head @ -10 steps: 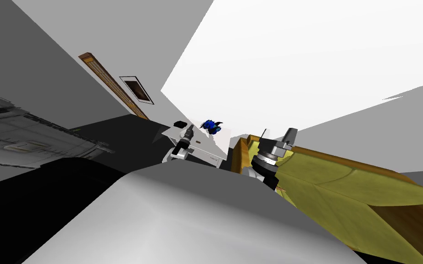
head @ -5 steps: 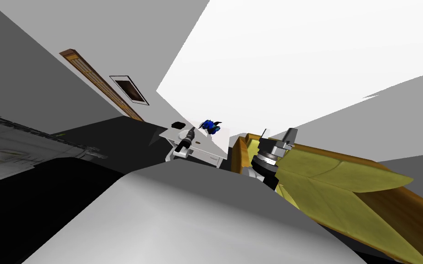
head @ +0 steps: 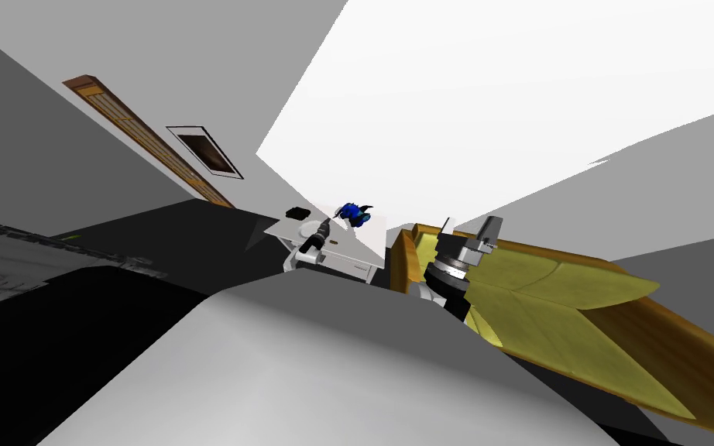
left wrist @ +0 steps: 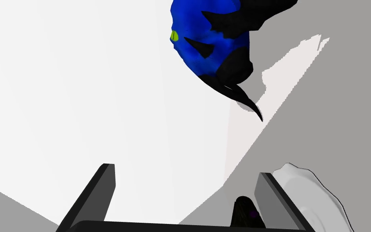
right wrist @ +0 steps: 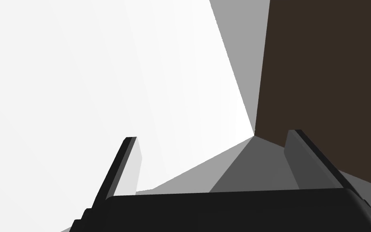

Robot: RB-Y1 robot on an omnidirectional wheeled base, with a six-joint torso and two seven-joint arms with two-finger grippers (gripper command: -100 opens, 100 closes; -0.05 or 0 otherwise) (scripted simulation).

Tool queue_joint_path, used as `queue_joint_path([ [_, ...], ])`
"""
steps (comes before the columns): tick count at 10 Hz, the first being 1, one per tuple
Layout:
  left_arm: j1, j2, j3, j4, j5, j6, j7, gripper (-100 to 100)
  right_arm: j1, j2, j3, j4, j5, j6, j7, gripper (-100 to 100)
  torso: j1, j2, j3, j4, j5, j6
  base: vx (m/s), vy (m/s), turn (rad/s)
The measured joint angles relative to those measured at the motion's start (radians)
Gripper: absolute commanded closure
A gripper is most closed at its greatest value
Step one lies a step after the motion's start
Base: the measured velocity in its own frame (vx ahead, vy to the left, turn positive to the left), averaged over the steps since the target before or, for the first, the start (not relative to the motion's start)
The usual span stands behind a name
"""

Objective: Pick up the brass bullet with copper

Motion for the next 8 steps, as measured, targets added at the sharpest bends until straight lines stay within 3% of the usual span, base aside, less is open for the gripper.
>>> queue_joint_path([
  [8, -0.114, -0.013, 0.019, 0.181, 0.008, 0.197, 0.042, -100, 0.0, 0.0, 0.0, 0.0, 0.0, 0.0, 0.0, 0, -0.001, 0.0, 0.0, 0.0, 0.0, -0.001, 0.003, 0.062, -0.114],
])
